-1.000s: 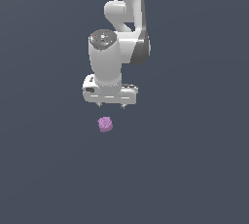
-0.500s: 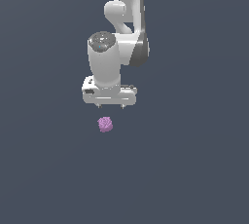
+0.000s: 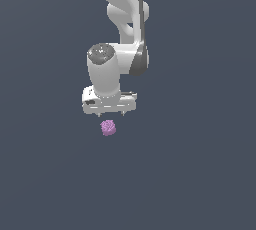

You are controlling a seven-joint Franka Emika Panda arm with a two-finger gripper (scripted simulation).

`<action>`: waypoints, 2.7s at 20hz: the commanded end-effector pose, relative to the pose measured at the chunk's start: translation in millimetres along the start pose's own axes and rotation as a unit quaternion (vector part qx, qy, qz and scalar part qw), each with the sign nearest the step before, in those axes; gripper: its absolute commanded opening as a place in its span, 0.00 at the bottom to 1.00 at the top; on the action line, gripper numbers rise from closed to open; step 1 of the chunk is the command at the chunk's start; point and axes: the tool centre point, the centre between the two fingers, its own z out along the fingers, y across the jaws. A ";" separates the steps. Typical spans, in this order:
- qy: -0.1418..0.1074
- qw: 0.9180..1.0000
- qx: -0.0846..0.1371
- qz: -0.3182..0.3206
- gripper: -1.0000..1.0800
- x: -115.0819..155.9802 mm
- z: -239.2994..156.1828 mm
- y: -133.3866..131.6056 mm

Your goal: Pick up the object and move it to a goal position.

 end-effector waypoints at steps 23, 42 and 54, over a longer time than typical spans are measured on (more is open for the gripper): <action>0.001 0.991 0.003 -0.135 0.96 5.3 52.1 25.6; 0.002 0.991 0.003 -0.137 0.00 5.6 101.1 25.5; 0.002 0.991 0.003 -0.137 0.00 4.4 94.9 22.8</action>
